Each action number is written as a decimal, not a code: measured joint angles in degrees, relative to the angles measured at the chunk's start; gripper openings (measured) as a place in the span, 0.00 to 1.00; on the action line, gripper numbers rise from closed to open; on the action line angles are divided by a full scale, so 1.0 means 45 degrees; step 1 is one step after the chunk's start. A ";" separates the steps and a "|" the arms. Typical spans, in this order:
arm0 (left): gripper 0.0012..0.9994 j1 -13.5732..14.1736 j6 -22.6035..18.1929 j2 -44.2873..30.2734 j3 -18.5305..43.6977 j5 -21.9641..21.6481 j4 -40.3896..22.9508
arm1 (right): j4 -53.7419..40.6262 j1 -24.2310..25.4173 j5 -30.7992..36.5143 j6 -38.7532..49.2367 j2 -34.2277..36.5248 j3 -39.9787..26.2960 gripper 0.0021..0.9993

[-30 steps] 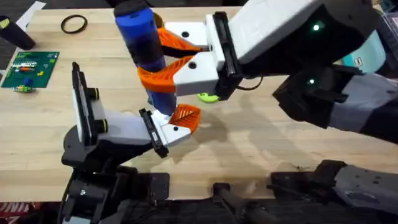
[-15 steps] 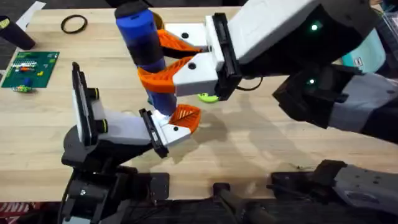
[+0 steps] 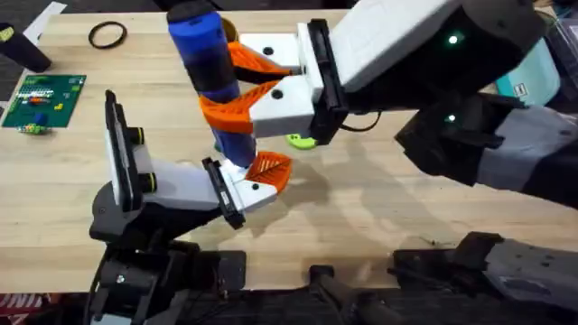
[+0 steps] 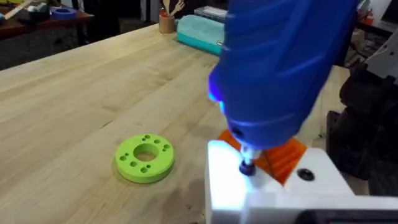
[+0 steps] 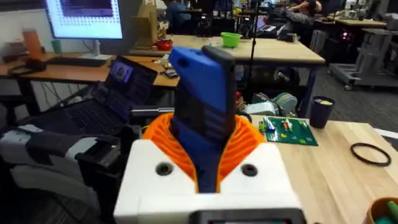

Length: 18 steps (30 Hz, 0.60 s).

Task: Pick up the gripper from the table and insert it into the empty holder that is missing its gripper. Then pick up a screw, insert it into the mounting hole, and use the screwdriver to tighten it. Finally, clean up the table by picking up the vegetable and placing it into the bucket.

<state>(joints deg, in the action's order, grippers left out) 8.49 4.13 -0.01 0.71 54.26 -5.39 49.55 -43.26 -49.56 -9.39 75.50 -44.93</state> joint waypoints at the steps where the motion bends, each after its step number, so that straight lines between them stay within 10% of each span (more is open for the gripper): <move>1: 0.01 0.0000 0.0003 0.0000 0.0000 0.0000 0.0000 | 0.0020 0.0003 0.0017 0.0000 0.0014 0.0000 0.10; 18: 0.01 0.0000 0.0043 0.0000 0.0000 0.0000 0.0005 | 0.0279 -0.0002 0.0039 -0.0187 0.0122 0.0000 0.10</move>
<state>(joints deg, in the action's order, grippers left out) 8.49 4.32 -0.01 0.71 54.26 -5.37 50.81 -43.27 -49.39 -10.23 76.05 -44.93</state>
